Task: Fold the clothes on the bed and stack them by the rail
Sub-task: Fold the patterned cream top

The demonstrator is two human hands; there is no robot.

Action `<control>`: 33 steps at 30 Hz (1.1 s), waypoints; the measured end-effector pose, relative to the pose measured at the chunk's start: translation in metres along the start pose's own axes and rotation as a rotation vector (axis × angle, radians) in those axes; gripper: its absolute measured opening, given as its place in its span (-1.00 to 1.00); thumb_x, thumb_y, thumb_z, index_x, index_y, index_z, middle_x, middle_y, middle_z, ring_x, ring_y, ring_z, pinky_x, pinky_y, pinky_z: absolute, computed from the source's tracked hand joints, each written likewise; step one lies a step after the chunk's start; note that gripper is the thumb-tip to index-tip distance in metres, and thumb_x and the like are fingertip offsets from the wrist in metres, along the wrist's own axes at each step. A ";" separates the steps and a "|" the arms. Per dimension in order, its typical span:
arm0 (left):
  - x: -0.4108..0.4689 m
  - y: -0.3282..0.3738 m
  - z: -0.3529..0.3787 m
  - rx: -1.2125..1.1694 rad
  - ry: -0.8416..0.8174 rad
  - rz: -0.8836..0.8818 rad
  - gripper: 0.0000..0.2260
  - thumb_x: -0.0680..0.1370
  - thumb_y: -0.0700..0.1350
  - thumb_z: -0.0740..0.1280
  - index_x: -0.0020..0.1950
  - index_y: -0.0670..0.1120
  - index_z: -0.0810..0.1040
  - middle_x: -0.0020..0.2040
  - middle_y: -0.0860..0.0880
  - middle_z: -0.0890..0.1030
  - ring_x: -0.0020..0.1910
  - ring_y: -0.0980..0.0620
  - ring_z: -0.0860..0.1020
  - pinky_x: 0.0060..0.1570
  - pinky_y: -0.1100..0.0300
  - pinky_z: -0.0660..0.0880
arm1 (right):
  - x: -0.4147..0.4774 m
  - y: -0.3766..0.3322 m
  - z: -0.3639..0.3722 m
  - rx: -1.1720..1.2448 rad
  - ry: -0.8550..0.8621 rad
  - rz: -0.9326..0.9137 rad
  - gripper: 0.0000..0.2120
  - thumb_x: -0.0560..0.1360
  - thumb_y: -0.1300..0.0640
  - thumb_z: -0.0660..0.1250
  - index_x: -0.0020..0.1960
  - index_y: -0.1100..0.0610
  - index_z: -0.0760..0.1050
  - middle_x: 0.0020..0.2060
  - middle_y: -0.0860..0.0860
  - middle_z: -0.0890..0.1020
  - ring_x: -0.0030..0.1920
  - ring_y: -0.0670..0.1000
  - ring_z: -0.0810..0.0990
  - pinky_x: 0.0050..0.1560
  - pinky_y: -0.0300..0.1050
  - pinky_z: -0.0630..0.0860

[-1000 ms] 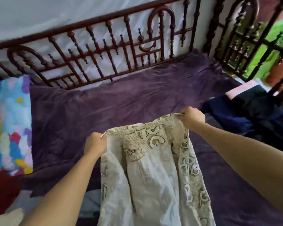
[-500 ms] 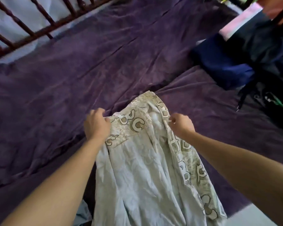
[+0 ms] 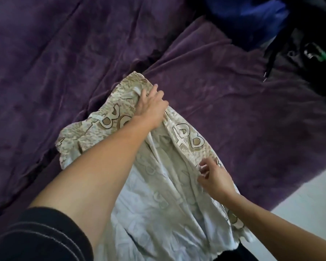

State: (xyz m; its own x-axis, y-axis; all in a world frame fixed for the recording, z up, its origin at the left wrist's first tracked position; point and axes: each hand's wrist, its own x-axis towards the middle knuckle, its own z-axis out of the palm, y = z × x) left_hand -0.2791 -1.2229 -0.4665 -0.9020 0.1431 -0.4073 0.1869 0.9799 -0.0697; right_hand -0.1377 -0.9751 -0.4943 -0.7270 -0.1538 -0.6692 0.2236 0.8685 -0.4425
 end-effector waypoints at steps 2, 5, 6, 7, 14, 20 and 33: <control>-0.015 -0.015 -0.004 0.007 0.086 -0.025 -0.66 0.41 -0.28 0.35 0.13 0.00 0.54 0.23 -0.04 0.49 0.42 -0.09 0.25 0.35 -0.07 0.14 | -0.008 0.002 0.001 -0.044 -0.090 0.018 -0.61 0.36 0.05 0.33 0.16 -0.08 0.34 -0.12 -0.16 0.61 -0.04 0.04 0.59 -0.07 -0.07 0.48; -0.052 -0.042 -0.015 0.013 0.175 -0.044 -0.73 0.40 -0.30 0.33 0.02 -0.01 0.52 0.07 -0.03 0.55 0.20 -0.09 0.39 0.17 0.00 0.25 | -0.025 -0.002 0.006 -0.258 -0.138 0.052 -0.47 0.37 -0.17 0.31 0.29 -0.08 0.29 0.08 -0.02 0.58 0.09 0.11 0.56 -0.02 -0.05 0.45; -0.067 -0.050 -0.017 0.019 0.188 -0.052 -0.74 0.40 -0.30 0.33 -0.01 -0.01 0.51 0.04 -0.04 0.55 0.16 -0.10 0.40 0.13 0.00 0.27 | -0.029 -0.003 0.010 -0.330 -0.136 0.058 -0.51 0.39 -0.25 0.27 0.23 -0.06 0.35 0.06 -0.01 0.60 0.08 0.10 0.57 -0.06 -0.07 0.45; -0.082 -0.059 -0.018 0.029 0.198 -0.060 -0.76 0.39 -0.31 0.32 -0.03 -0.02 0.50 0.03 -0.05 0.55 0.13 -0.11 0.41 0.08 0.00 0.28 | -0.035 -0.005 0.013 -0.379 -0.147 0.061 -0.57 0.40 -0.30 0.24 0.13 -0.05 0.42 0.02 -0.02 0.62 0.05 0.10 0.59 -0.10 -0.09 0.45; -0.210 -0.125 0.011 0.031 0.230 -0.192 -0.79 0.42 -0.31 0.25 -0.06 -0.02 0.46 -0.03 -0.01 0.57 0.06 -0.08 0.42 0.03 0.02 0.31 | -0.127 -0.045 0.054 -0.338 0.002 -0.319 -0.83 0.46 -0.03 0.21 -0.11 0.04 0.49 -0.14 -0.03 0.60 -0.07 0.08 0.58 -0.21 -0.08 0.39; -0.307 -0.172 0.053 0.067 0.103 -0.368 -0.74 0.49 -0.28 0.20 0.11 -0.02 0.48 0.11 -0.03 0.59 0.12 -0.08 0.43 0.08 0.02 0.30 | -0.219 -0.100 0.160 -0.384 -0.198 -0.552 -0.76 0.51 -0.03 0.09 0.12 -0.02 0.39 -0.02 0.02 0.63 -0.04 0.16 0.59 -0.28 -0.13 0.28; -0.359 -0.161 0.099 -0.413 0.303 -0.548 -0.78 0.51 -0.25 0.25 0.14 -0.14 0.54 0.22 -0.15 0.45 0.14 -0.22 0.42 0.12 -0.10 0.38 | -0.202 -0.106 0.176 -0.414 -0.156 -0.415 -0.80 0.57 0.03 0.19 0.10 0.01 0.54 0.01 -0.02 0.63 -0.07 -0.01 0.59 -0.14 -0.21 0.43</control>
State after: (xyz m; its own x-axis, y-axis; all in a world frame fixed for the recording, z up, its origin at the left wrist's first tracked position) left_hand 0.0531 -1.4456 -0.3998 -0.9027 -0.4067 -0.1402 -0.4272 0.8857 0.1817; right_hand 0.0998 -1.1191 -0.4174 -0.5889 -0.5588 -0.5839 -0.3525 0.8277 -0.4367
